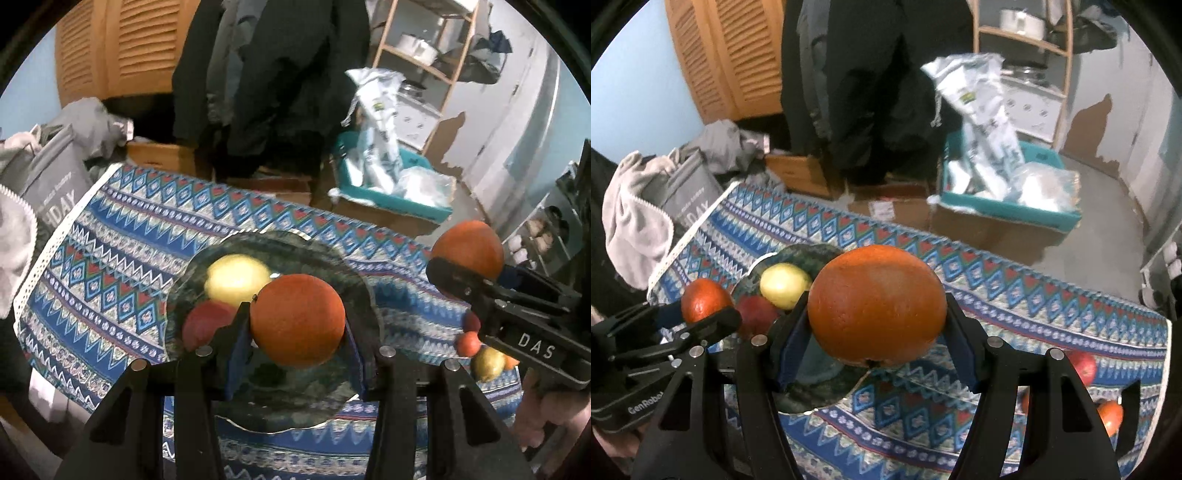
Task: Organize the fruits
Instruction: 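Carry both oranges over the dark glass plate and lower them onto it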
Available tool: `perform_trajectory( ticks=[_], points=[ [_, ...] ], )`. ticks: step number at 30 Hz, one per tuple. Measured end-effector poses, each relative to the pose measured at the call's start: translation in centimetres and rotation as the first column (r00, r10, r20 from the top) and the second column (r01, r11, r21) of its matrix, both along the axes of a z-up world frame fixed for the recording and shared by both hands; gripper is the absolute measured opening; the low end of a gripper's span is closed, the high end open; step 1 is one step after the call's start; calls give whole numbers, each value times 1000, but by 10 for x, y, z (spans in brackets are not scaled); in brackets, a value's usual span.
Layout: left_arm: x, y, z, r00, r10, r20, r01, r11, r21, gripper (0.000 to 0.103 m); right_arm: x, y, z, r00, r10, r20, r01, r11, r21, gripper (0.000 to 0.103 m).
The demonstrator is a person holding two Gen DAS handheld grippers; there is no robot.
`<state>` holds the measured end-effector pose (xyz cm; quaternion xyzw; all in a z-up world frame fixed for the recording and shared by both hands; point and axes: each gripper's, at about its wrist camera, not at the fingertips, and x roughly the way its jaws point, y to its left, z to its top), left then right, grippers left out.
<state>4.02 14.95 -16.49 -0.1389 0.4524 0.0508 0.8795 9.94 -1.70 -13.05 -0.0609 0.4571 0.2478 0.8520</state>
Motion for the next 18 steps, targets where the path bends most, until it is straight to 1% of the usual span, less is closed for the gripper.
perform_trajectory(
  ticks=[4, 9, 14, 18],
  points=[
    [3, 7, -20, 999, 11, -49, -12, 1000, -1, 46, 6, 17, -19, 999, 23, -49, -24, 999, -22, 67],
    [5, 9, -44, 993, 16, -116, -14, 1000, 21, 46, 12, 33, -45, 993, 42, -107, -47, 998, -49, 67],
    [6, 10, -59, 987, 15, -161, -12, 1000, 17, 47, 11, 44, -73, 986, 65, -154, -81, 992, -96, 67],
    [7, 11, -70, 980, 19, -198, -18, 1000, 5, 47, 10, 46, -87, 980, 77, -185, -99, 988, -115, 67]
  ],
)
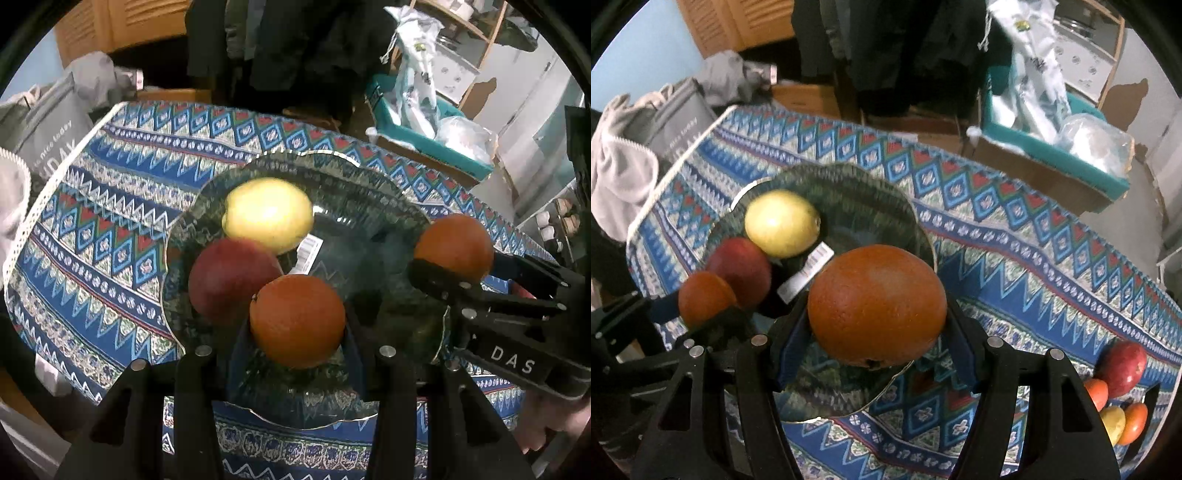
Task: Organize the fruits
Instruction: 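Carry both oranges over the dark glass plate and lower them onto it, then open both tools to release the oranges and move back toward the loose fruit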
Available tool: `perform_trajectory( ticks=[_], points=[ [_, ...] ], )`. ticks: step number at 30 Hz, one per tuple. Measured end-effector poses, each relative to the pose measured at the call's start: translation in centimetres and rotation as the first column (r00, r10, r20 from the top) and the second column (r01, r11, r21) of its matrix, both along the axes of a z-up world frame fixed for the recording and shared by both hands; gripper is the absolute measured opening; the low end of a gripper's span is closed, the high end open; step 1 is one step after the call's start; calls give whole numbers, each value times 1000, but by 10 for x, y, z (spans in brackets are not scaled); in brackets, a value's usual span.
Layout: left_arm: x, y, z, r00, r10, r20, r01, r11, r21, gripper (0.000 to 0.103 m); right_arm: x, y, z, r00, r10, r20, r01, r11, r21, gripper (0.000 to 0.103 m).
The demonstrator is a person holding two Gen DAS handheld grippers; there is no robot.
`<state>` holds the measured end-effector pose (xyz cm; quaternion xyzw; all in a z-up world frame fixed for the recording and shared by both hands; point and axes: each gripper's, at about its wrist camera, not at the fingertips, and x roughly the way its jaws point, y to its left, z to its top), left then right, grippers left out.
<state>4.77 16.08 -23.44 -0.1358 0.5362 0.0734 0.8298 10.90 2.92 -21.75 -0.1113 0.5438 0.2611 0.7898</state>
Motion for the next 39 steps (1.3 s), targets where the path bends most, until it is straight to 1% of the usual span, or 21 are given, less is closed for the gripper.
perform_trajectory(
  ticks=[5, 8, 10, 12, 16, 20, 24, 27, 29, 33, 39],
  points=[
    [2, -1, -6, 1000, 7, -26, -7, 1000, -4, 48, 0, 2, -9, 1000, 12, -23, -13, 1000, -7, 67],
    [2, -1, -6, 1000, 6, -24, -6, 1000, -3, 50, 1, 1, -11, 999, 8, -31, -8, 1000, -4, 68],
    [2, -1, -4, 1000, 7, -18, -6, 1000, 9, 56, 3, -2, -13, 999, 0, -47, 0, 1000, 4, 68],
    [1, -1, -2, 1000, 8, -11, -8, 1000, 21, 59, 4, -3, -15, 998, -6, -55, 6, 1000, 4, 68],
    [2, -2, 2, 1000, 1, -8, -1, 1000, 28, 60, 3, -5, -16, 998, -11, -61, 11, 1000, -4, 68],
    [1, -6, 7, 1000, -11, -2, 11, 999, 40, 60, 2, -6, -14, 998, -13, -61, 14, 1000, 7, 68],
    [-1, -7, 14, 1000, -17, 16, 16, 999, 50, 64, -1, -5, -14, 998, -8, -55, 9, 1000, 2, 69],
    [-3, -7, 19, 1000, -13, 29, 12, 999, 50, 64, -3, -7, -8, 999, -9, -31, 10, 999, 37, 70],
    [-4, -5, 23, 999, -9, 37, 8, 999, 47, 64, -2, -7, 0, 1000, -18, 0, 17, 999, 40, 77],
    [-4, -6, 28, 999, -12, 45, 10, 998, 55, 64, -1, -11, 12, 999, -30, 24, 28, 998, 59, 78],
    [-6, -10, 41, 997, -22, 77, 18, 998, 57, 64, -3, -18, 30, 994, -48, 93, 46, 999, 25, 78]
  ],
)
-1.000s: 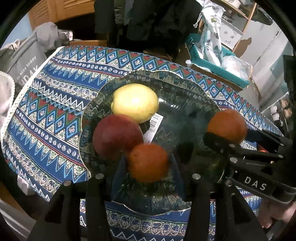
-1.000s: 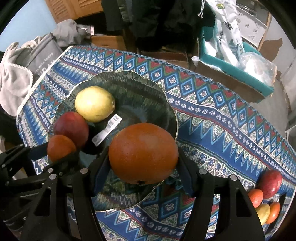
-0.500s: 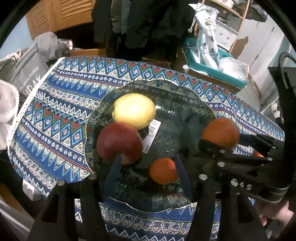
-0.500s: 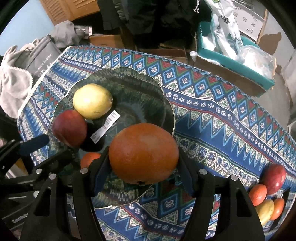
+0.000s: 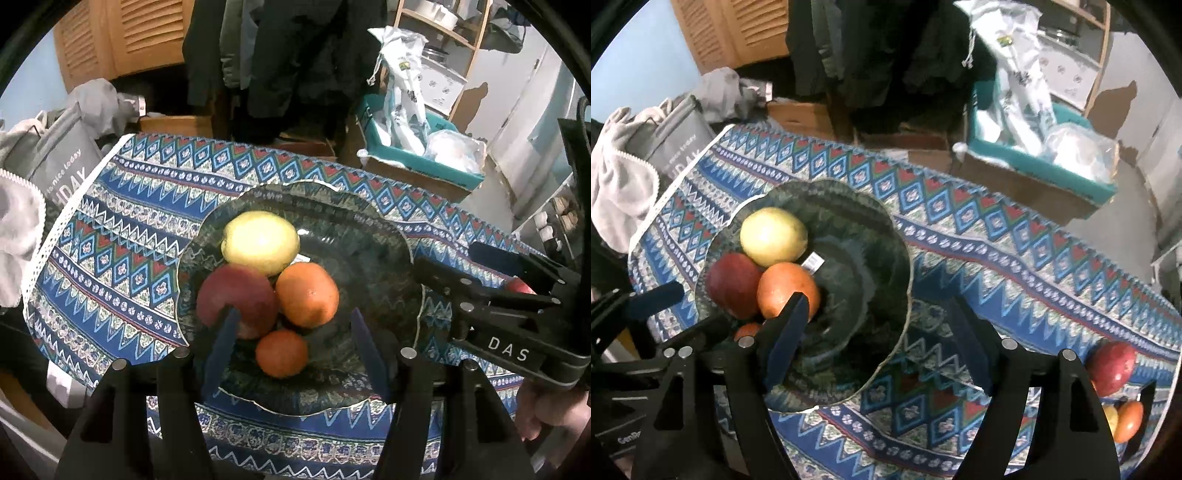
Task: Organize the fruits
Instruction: 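Open both tools to release the oranges and move back toward the loose fruit, then grasp a small orange with the left tool while the right tool grasps a large orange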
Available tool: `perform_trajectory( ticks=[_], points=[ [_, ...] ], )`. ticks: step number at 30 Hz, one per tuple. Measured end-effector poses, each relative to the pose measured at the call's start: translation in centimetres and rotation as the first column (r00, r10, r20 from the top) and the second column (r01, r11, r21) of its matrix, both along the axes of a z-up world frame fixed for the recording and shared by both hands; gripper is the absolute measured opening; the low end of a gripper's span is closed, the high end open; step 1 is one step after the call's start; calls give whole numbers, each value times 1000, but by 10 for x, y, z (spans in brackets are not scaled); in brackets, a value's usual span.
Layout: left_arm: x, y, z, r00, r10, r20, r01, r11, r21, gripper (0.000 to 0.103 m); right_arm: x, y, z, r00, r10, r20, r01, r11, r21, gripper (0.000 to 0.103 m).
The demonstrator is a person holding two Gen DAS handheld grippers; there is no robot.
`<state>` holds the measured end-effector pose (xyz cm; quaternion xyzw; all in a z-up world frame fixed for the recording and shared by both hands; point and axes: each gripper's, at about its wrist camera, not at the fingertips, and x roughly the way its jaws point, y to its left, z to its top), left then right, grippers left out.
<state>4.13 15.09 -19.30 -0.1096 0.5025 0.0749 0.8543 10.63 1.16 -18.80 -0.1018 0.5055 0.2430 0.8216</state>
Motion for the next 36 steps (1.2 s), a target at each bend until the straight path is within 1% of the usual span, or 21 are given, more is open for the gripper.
perform_trajectory(
  ticks=[6, 13, 18, 22, 32, 34, 36],
  points=[
    [0, -7, 10, 1000, -12, 25, 12, 1000, -4, 65, -1, -23, 15, 997, -56, 43, 57, 998, -17, 78],
    [2, -26, 21, 998, -44, 49, 45, 999, -5, 65, -7, -65, 34, 989, -132, 73, 133, 991, -4, 78],
    [4, -45, 29, 995, -77, 62, 77, 997, -1, 65, -13, -94, 45, 979, -181, 96, 182, 983, -4, 78],
    [5, -62, 34, 992, -107, 73, 107, 994, 11, 70, -19, -118, 54, 971, -213, 110, 214, 977, 7, 78],
    [11, -107, 38, 980, -185, 69, 185, 983, 19, 70, -37, -181, 69, 944, -299, 141, 303, 953, -4, 78],
    [12, -117, 40, 977, -200, 71, 199, 980, 26, 74, -40, -194, 70, 937, -315, 152, 320, 947, -14, 78],
    [14, -127, 41, 973, -217, 75, 215, 976, 28, 75, -43, -206, 71, 931, -328, 161, 335, 942, -20, 78]
  ],
)
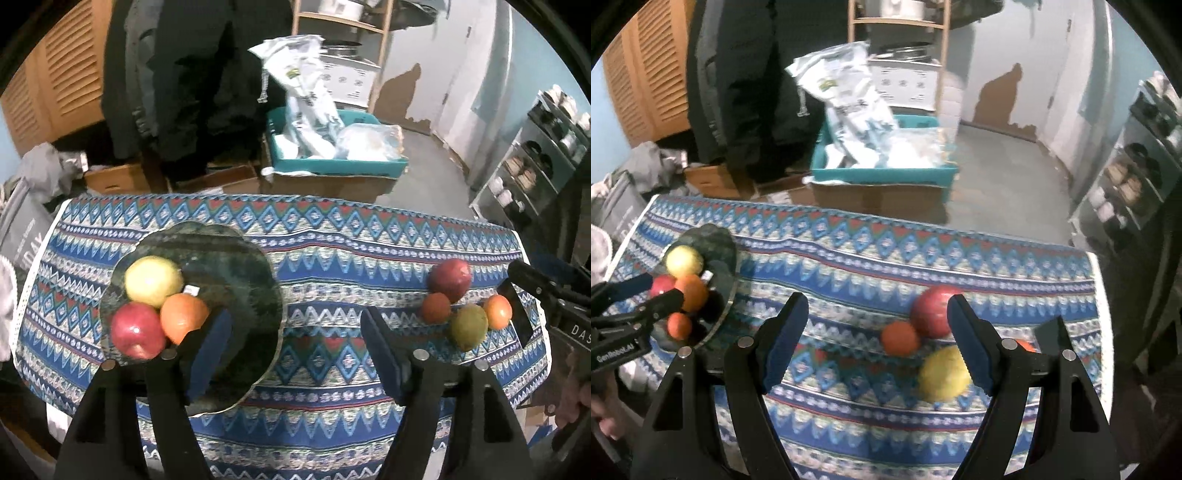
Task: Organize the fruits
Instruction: 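Grasp a small orange with the left tool while the right tool grasps a large orange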
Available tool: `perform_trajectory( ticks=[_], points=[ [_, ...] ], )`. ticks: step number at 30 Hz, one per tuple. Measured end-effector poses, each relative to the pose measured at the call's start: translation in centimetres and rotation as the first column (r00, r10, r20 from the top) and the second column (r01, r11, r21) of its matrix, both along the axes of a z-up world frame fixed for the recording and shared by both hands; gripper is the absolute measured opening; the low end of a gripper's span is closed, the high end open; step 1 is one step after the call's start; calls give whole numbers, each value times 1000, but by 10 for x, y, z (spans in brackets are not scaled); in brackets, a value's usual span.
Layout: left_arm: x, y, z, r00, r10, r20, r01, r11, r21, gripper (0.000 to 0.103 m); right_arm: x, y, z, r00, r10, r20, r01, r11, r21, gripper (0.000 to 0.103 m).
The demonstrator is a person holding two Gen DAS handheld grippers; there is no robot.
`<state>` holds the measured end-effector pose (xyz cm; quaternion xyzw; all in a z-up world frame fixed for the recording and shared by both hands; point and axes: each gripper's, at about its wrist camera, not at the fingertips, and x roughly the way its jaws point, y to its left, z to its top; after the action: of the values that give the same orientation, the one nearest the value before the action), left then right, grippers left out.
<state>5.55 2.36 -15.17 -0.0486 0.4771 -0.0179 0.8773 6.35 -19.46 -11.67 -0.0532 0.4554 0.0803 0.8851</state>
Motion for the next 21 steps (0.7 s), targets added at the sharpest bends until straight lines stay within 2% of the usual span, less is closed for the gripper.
perform_trajectory(
  ticks=[13, 21],
  points=[
    [13, -75, -10, 991, -132, -40, 133, 991, 22, 77, -12, -81, -7, 992, -128, 4, 128, 992, -20, 78],
    [24, -110, -27, 979, -184, -84, 187, 982, 23, 80, -13, -121, -24, 981, -191, -40, 191, 982, -15, 79]
  ],
)
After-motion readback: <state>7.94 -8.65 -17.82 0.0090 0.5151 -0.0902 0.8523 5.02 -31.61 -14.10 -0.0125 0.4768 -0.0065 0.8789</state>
